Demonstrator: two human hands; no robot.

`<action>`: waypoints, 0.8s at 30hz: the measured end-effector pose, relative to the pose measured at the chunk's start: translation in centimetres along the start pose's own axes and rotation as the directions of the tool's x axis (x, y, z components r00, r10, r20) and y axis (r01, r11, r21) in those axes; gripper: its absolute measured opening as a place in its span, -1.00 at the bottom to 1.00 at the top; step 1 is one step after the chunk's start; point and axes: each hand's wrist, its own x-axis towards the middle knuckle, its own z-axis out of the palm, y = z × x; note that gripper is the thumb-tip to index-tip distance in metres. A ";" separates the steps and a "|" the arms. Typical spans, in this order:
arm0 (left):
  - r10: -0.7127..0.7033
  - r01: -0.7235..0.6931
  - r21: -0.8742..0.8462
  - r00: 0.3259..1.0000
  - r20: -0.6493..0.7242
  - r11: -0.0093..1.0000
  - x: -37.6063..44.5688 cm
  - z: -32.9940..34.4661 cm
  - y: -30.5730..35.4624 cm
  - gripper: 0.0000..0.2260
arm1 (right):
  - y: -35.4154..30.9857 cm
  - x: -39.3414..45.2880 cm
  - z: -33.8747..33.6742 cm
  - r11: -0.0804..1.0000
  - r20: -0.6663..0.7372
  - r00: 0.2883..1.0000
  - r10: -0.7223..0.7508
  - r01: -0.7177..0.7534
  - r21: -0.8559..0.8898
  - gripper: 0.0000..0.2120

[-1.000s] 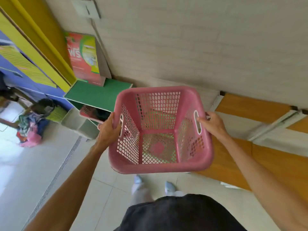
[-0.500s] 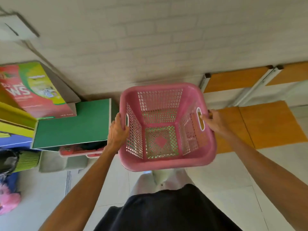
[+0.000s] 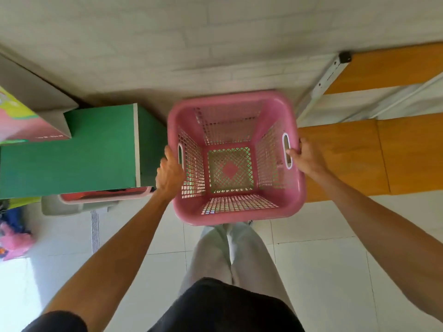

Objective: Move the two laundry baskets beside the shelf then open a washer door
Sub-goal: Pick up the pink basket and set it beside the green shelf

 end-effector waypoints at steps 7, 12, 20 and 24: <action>-0.084 0.074 0.104 0.992 0.092 0.992 5.3 9.5 -3.4 -0.35 | 5.2 7.3 9.2 0.994 0.025 0.999 0.025 -0.022 -0.111 -0.69; -0.084 0.065 0.157 0.990 0.117 0.986 8.5 15.5 -6.7 -0.30 | 8.2 11.0 15.0 0.982 0.021 0.998 0.065 -0.060 -0.180 -0.71; -0.066 0.049 0.119 0.987 0.143 0.992 10.2 20.0 -8.6 -0.35 | 10.0 12.8 18.5 0.983 0.033 0.994 0.108 -0.102 -0.151 -0.66; -0.069 0.051 0.116 0.985 0.159 0.992 10.7 20.6 -8.7 -0.34 | 10.6 14.2 19.6 0.985 0.056 0.993 0.103 -0.094 -0.143 -0.64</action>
